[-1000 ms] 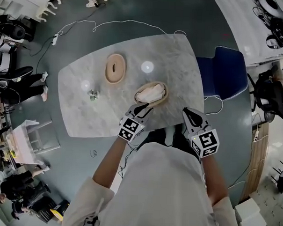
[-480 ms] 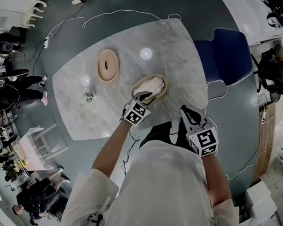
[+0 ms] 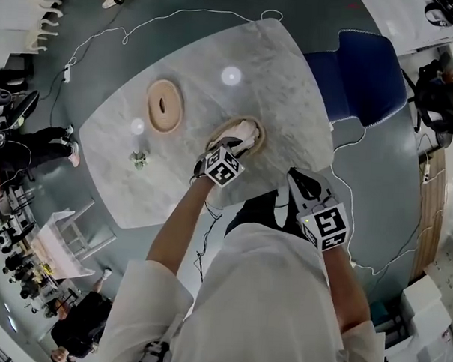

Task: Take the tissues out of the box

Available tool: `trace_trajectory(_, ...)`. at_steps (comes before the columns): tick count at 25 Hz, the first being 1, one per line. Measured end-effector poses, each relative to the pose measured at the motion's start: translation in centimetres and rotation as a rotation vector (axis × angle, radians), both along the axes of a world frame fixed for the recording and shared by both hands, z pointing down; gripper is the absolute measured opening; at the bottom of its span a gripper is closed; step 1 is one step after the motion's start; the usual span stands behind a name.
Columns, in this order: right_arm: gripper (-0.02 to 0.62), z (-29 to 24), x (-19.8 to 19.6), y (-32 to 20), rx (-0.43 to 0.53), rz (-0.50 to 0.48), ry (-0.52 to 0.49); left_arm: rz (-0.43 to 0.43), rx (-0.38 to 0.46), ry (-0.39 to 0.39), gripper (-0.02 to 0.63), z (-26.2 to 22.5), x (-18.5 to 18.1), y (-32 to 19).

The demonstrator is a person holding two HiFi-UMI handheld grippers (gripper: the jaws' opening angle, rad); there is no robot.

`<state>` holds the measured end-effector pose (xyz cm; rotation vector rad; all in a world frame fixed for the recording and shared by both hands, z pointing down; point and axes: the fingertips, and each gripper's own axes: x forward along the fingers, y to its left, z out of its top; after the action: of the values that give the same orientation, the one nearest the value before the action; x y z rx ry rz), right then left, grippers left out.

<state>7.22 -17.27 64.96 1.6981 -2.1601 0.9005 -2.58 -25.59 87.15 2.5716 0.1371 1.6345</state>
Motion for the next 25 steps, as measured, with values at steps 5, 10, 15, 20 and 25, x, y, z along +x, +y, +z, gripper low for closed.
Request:
trace_trajectory(5, 0.038, 0.1, 0.7, -0.3, -0.004, 0.014, -0.011, 0.057, 0.035, -0.059, 0.115, 1.3, 0.1, 0.0)
trace_trajectory(10, 0.038, 0.5, 0.4, -0.3, -0.009, 0.012, -0.023, 0.111, 0.093, -0.112, 0.098, 2.5, -0.4, 0.0)
trace_trajectory(15, 0.038, 0.7, 0.5, -0.2, -0.016, 0.020, -0.038, 0.106, 0.141, -0.108, 0.023, 2.4, -0.6, -0.2)
trace_trajectory(20, 0.038, 0.6, 1.2, 0.0, -0.016, 0.028, -0.044, 0.058, 0.163, -0.042, 0.012, 0.7, -0.5, -0.5)
trace_trajectory(25, 0.038, 0.3, 1.6, 0.2, -0.008, 0.025, -0.054, -0.031, 0.194, 0.039, 0.011, -1.8, -0.5, -0.7)
